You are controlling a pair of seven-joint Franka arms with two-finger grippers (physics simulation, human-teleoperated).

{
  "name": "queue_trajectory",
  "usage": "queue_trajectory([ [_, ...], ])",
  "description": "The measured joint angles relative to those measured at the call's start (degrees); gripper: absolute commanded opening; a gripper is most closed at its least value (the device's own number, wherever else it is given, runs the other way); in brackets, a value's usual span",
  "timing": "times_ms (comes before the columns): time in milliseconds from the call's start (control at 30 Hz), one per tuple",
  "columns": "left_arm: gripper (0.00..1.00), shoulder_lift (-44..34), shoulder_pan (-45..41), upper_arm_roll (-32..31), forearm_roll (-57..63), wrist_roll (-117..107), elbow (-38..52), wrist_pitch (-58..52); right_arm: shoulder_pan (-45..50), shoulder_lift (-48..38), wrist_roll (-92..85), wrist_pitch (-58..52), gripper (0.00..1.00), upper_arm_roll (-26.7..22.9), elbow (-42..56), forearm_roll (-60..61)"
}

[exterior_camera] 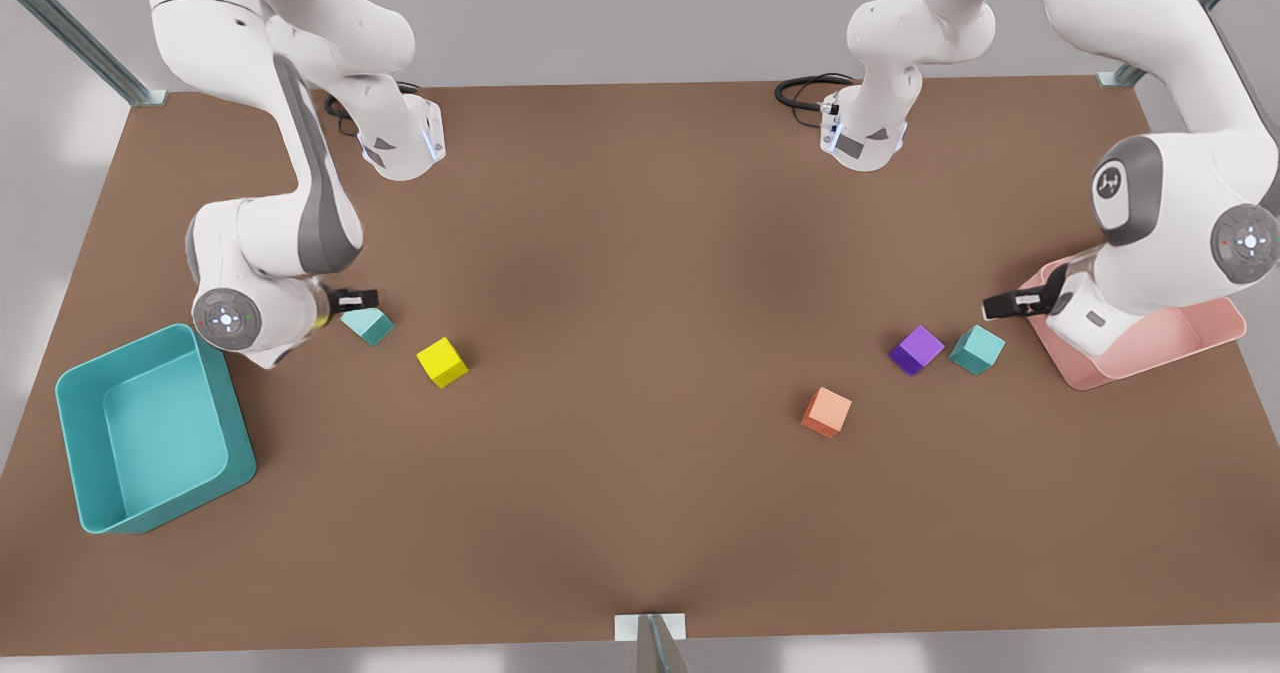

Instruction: Stack the two blue cubes on top of each other

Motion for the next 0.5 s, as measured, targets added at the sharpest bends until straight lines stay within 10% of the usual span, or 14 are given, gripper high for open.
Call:
queue_trajectory([
  [500,1.00,0.91,0.55,0.00,0.02,-0.32,-0.03,-1.63,-7.16,-5.37,15.28,30.30,1.00,-0.88,-25.97,5.68],
])
